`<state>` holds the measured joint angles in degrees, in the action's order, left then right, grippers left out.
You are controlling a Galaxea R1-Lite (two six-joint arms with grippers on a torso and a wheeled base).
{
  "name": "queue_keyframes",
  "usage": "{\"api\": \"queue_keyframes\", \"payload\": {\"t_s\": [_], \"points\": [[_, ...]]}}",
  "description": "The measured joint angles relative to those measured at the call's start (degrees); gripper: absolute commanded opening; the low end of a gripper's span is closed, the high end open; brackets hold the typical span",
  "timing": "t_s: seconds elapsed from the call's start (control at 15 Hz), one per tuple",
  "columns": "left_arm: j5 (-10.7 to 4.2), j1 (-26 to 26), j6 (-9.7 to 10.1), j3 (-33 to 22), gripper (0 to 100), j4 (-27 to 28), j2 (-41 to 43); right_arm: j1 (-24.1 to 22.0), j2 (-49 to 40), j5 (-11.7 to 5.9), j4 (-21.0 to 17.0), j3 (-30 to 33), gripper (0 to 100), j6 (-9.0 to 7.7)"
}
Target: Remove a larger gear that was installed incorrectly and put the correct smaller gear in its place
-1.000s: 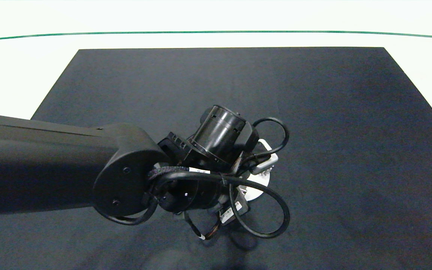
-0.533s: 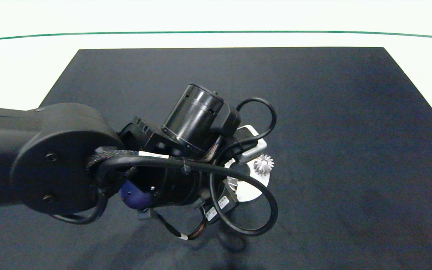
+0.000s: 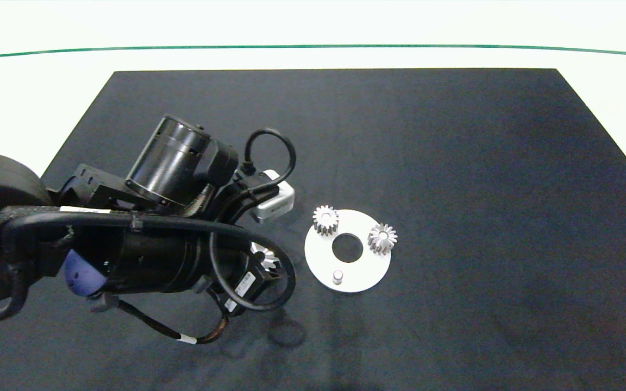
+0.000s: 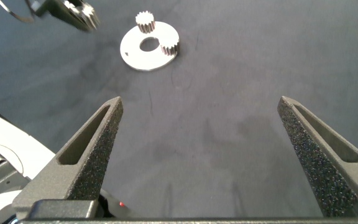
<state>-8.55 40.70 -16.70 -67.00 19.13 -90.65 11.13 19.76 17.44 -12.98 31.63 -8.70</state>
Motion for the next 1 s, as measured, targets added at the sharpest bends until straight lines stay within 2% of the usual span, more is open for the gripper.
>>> {"api": "queue_keyframes", "payload": {"t_s": [0.07,0.27,0.4,1.0], "points": [[0.41,-1.6,0.0,1.6,19,-1.2,0.8,0.0,0.0,0.0,-0.1,0.1,100,0.0],[0.78,-5.3,-0.39,7.8,19,-10.5,2.5,-0.1,0.0,0.0,-0.2,0.1,100,0.0],[0.95,-6.9,-0.52,12.3,19,-13.9,3.5,-0.3,0.1,-0.02,-0.2,0.1,100,-0.02],[1.28,-8.2,-0.68,21.7,19,-14.6,7.9,-1.0,0.6,-0.06,-0.2,0.2,100,0.0]]}}
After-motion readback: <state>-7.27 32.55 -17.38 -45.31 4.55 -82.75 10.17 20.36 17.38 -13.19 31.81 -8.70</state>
